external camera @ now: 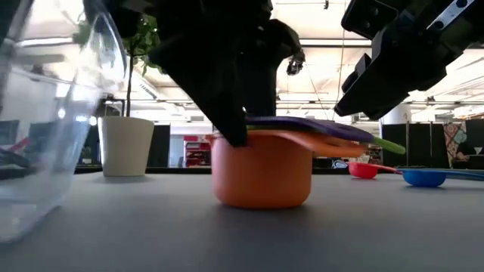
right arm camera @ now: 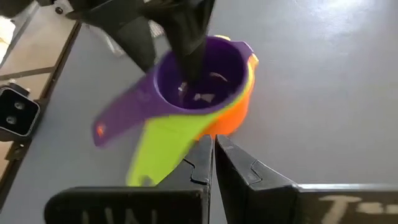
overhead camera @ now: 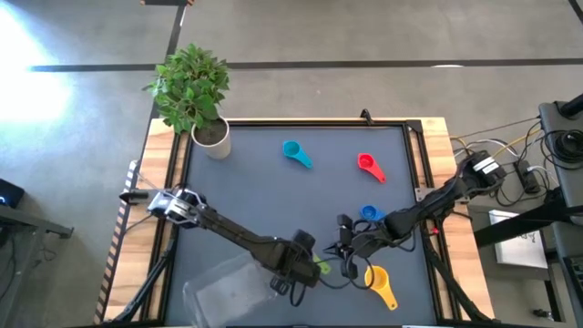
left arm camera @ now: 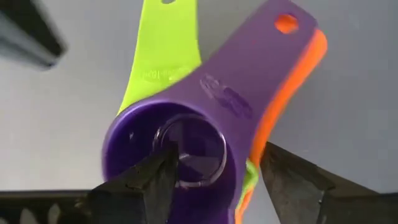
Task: Nest measuring cups in basket
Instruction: Move the stacked measuring cups to the center of the table, then adjust the transparent bin
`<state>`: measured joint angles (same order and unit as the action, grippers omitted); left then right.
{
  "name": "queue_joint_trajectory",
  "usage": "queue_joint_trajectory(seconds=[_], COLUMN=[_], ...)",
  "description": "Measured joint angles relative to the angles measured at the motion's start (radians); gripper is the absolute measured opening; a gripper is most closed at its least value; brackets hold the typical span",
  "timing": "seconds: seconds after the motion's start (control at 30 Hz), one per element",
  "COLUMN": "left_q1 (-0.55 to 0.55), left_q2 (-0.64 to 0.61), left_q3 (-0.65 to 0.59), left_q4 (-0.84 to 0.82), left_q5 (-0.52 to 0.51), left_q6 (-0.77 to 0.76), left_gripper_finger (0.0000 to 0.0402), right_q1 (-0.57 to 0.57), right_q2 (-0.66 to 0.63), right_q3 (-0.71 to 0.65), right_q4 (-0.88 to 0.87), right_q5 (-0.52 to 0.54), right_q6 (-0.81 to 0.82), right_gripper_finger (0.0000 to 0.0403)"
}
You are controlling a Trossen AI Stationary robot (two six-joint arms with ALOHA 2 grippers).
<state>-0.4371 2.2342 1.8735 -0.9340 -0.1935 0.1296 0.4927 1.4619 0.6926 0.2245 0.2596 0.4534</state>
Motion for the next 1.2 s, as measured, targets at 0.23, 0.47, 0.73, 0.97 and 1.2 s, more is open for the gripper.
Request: queue_joint_trajectory(seconds=[0.23, 0.47, 0.73, 0.97, 1.2], left_q1=[0.015, 0.017, 0.018, 0.019, 0.008], left_q2=[-0.002, -0.002, -0.061, -0.202, -0.498], left_q3=[-0.003, -0.003, -0.003, -0.01, -0.344], left_q4=[-0.025, -0.026, -0.027, -0.116, -0.066], left_q5=[0.045, 0.059, 0.065, 0.02, 0.056], left_q6=[0.007, 0.015, 0.007, -0.122, -0.467], left_gripper_finger=[0.0143, 0.0096, 0.0115, 0.0146, 0.0154], right_q1=[0.0, 0.0, 0.0, 0.0, 0.0], right_q2=[-0.035, -0.054, -0.056, -0.063, -0.069], right_q3=[0.0, 0.0, 0.0, 0.0, 0.0], right_q4=[-0.046, -0.057, -0.057, -0.058, -0.058], right_q5=[0.003, 0.003, 0.004, 0.004, 0.004], right_q6=[-0.006, -0.021, -0.019, -0.019, -0.03], right_gripper_finger=[0.0009, 0.0009, 0.0009, 0.0009, 0.0009])
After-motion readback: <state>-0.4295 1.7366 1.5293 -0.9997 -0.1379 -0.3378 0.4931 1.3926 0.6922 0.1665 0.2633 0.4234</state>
